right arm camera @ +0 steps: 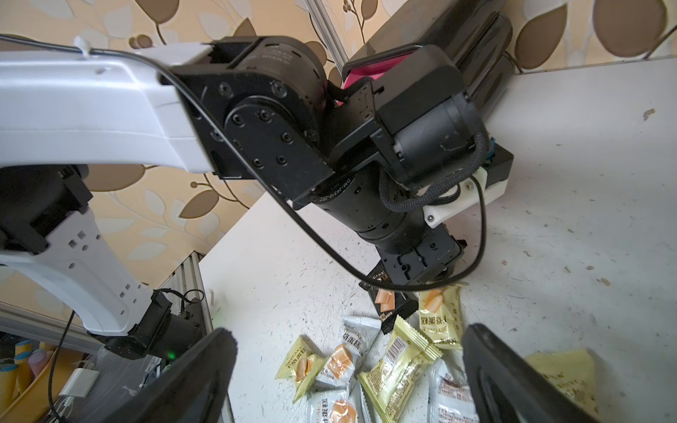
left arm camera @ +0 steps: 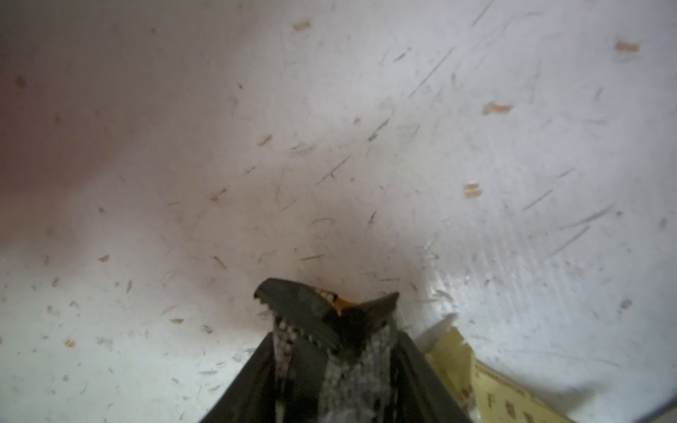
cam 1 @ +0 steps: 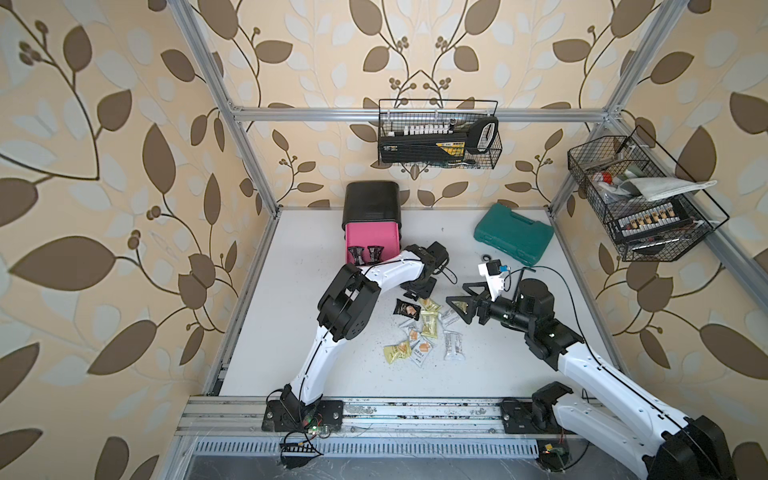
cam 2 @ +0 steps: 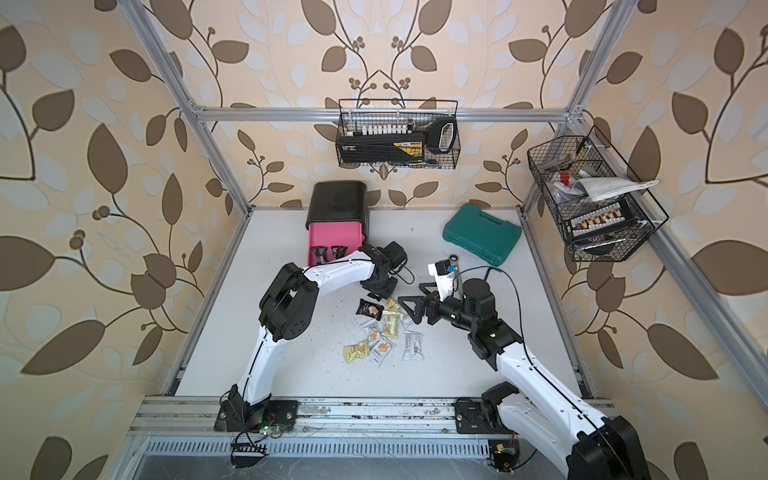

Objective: Place the cookies into the drawer by color
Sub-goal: Pick up the cookie at the center of the board, then place the cookie in the drawer.

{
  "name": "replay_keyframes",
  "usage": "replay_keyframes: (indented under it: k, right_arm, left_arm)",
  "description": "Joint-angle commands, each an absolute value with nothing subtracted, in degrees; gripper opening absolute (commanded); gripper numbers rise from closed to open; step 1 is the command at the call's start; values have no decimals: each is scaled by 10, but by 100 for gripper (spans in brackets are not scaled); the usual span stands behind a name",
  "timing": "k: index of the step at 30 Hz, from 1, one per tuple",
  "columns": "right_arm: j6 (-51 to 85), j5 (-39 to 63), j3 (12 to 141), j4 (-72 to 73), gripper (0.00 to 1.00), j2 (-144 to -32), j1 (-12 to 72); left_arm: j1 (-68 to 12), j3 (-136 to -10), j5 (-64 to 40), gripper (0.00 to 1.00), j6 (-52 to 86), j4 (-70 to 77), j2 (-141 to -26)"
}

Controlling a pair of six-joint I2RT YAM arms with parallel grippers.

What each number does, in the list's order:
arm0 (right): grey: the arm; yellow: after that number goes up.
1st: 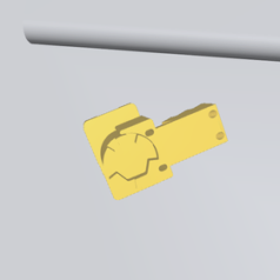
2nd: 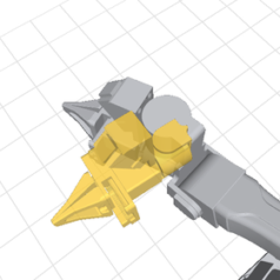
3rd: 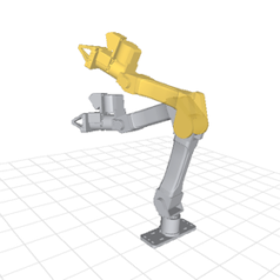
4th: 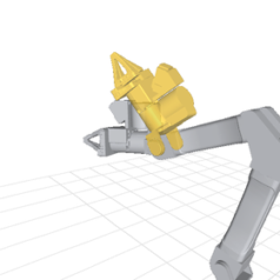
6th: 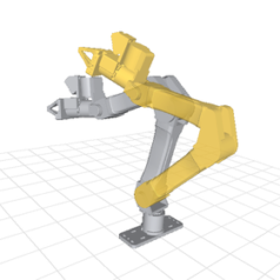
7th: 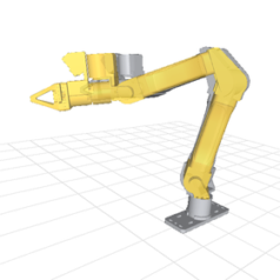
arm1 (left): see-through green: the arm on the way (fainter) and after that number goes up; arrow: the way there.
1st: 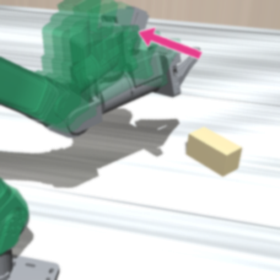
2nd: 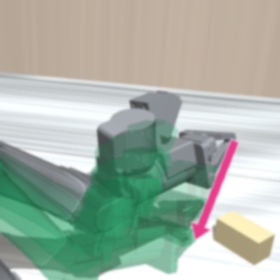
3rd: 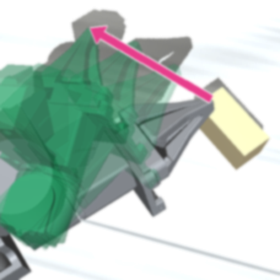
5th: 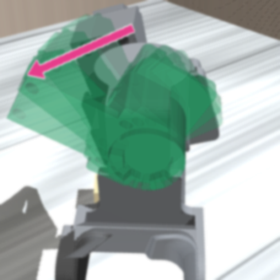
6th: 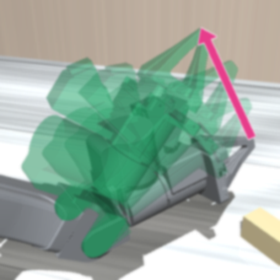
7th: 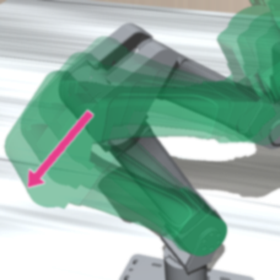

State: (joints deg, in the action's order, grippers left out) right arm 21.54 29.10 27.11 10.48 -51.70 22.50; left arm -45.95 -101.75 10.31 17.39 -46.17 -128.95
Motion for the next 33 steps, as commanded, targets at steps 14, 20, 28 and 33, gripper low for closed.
replay_keyframes:
  k: [14, 20, 28, 33]
  right_arm:
    - [204, 237, 235, 136, 99, -433, 228]
    - [202, 178, 214, 128, 99, -378, 228]
    - [204, 176, 219, 124, 99, -387, 228]
    - [205, 172, 218, 124, 99, -385, 228]
  left_arm:
    - [-477, -1014, 39, 23, 217, -445, -1200]
    - [-486, -1033, 67, 20, 215, -453, -1135]
    - [-478, -1115, 162, 20, 162, -511, -1083]
    - [-438, -1132, 181, 20, 139, -529, -1067]
